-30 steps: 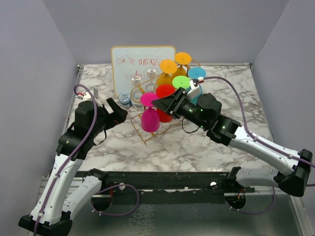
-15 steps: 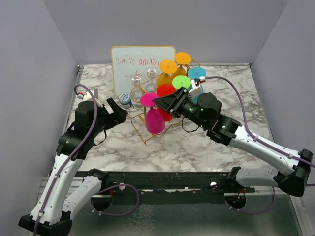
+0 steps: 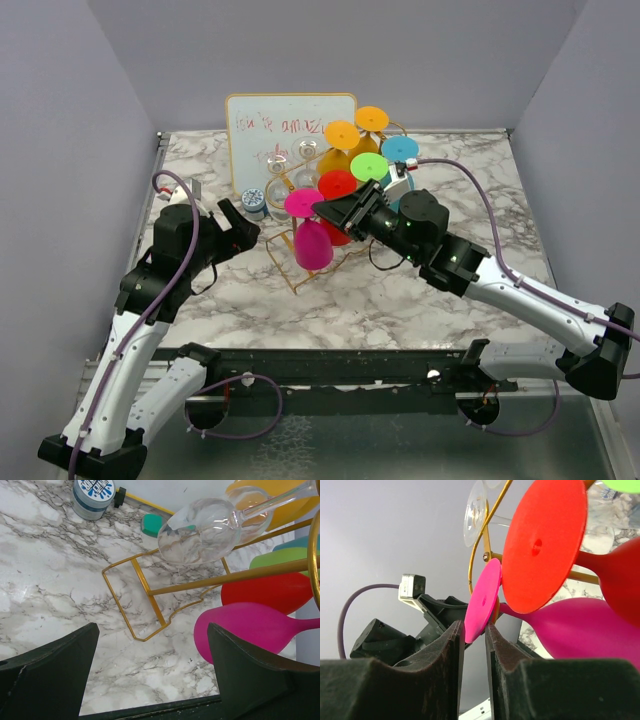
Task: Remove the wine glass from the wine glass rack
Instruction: Pick up the wine glass from the wine rack.
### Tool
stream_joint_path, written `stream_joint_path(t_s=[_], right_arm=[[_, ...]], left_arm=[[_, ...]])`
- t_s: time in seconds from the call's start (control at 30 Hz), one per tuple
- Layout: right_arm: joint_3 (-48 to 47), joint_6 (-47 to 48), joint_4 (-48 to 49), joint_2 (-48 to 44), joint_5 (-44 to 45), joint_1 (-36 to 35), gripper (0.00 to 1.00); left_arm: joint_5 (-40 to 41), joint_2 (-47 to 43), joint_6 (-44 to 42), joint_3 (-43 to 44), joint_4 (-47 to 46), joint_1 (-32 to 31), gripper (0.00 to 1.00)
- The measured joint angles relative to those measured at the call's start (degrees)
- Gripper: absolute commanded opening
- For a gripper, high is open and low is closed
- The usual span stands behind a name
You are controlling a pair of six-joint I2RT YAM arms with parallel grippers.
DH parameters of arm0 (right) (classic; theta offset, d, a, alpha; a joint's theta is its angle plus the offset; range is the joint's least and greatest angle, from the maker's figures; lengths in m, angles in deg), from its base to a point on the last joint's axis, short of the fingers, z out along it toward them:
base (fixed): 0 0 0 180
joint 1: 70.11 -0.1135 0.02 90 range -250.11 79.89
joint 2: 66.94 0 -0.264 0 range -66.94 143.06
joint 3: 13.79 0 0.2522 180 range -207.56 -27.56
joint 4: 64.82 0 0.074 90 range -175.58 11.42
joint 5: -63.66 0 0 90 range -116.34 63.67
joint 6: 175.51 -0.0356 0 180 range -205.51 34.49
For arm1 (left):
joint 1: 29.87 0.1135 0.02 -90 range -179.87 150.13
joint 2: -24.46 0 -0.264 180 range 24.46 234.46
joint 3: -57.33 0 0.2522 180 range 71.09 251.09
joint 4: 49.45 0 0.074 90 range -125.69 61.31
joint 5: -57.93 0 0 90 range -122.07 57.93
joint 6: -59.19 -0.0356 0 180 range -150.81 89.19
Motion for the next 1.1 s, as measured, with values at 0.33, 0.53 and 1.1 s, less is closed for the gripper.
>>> stream_joint_path(t_s=[0.33, 0.53, 1.1], right_arm=[[1.11, -4.39, -0.44, -0.15, 1.25, 0.0, 0.25], [1.49, -5.88, -0.44, -0.22, 1.25, 0.0, 0.21], [1.97, -8.48, -0.33, -1.66, 1.25, 0.0, 0.27]], left_arm=[[0.0, 0.02, 0.02, 0.0, 0.0, 0.0, 0.9], [-0.02, 0.02, 0.0, 0.0, 0.0, 0.0, 0.9], [0.07, -0.68, 0.31, 0.0, 0.07, 0.0, 0.91]])
